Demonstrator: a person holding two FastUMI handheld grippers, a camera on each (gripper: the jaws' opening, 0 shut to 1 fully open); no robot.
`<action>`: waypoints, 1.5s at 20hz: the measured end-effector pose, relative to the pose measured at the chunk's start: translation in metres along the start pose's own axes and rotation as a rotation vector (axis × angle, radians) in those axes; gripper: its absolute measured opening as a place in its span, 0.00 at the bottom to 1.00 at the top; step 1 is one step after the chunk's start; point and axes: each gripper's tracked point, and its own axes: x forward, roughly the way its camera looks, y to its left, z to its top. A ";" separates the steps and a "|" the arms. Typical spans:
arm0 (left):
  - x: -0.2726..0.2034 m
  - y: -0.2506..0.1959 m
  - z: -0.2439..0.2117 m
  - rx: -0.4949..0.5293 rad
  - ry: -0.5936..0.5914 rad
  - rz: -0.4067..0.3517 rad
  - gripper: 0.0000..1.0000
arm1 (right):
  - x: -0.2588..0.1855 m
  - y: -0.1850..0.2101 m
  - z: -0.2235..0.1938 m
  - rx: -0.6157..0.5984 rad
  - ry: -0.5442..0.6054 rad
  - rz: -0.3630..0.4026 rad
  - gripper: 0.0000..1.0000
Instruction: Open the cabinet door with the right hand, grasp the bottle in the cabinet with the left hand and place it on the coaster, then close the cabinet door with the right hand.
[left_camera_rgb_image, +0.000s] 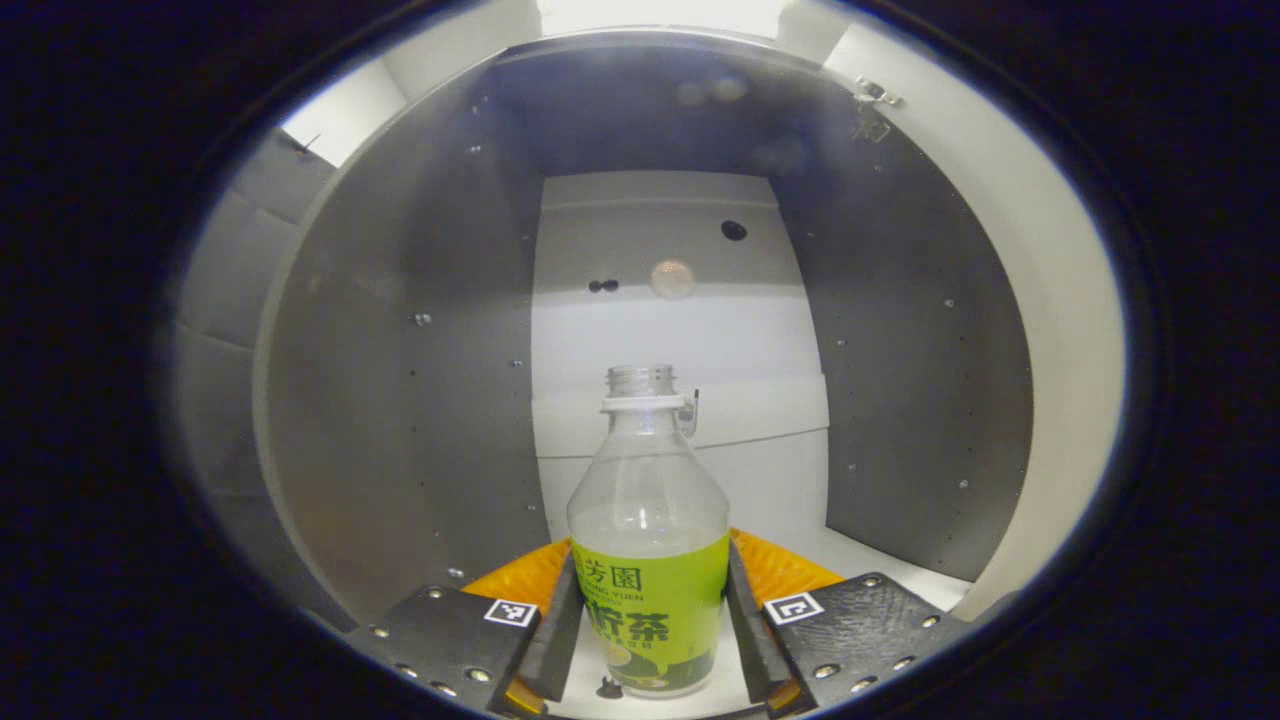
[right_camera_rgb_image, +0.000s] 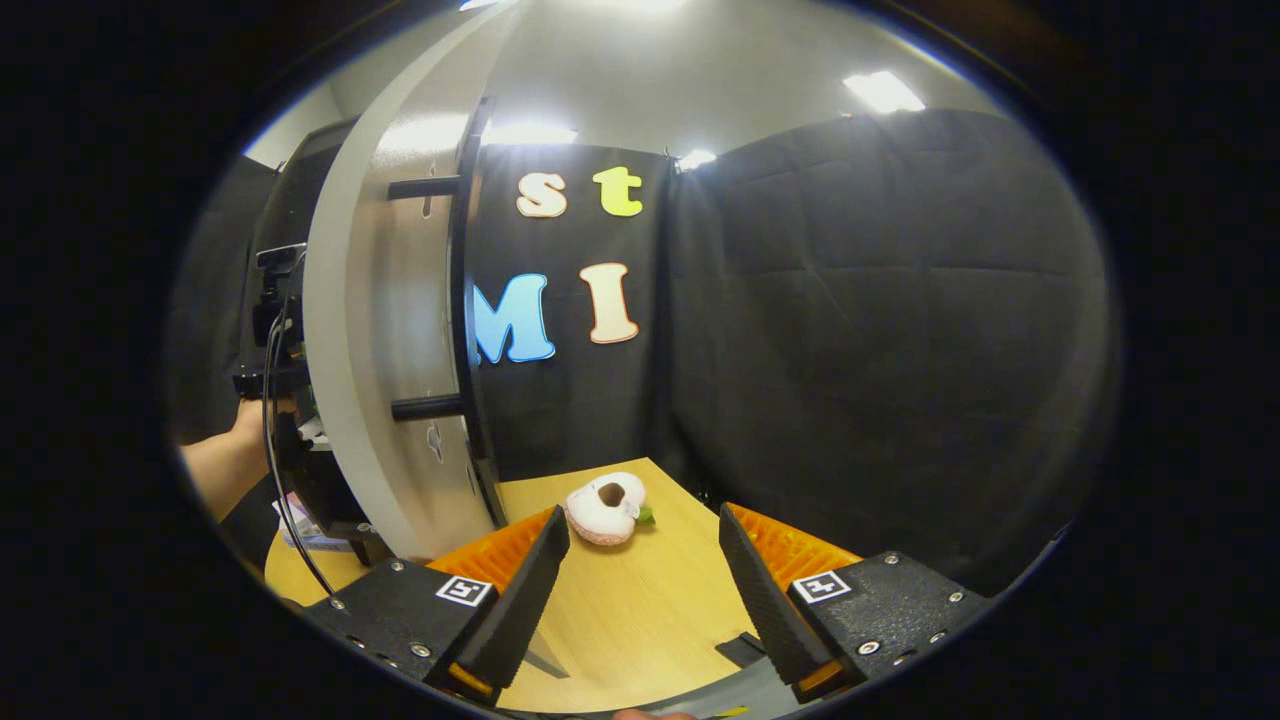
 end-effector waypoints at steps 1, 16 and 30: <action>-0.005 0.001 0.005 -0.006 -0.004 0.009 0.67 | 0.003 -0.003 0.000 0.007 0.000 0.016 0.93; -0.154 0.015 0.071 0.089 -0.063 0.186 0.71 | 0.042 -0.029 -0.012 0.008 0.072 0.326 0.93; -0.336 0.055 -0.052 0.078 0.074 0.358 0.75 | 0.070 -0.051 -0.060 -0.073 0.073 0.289 0.91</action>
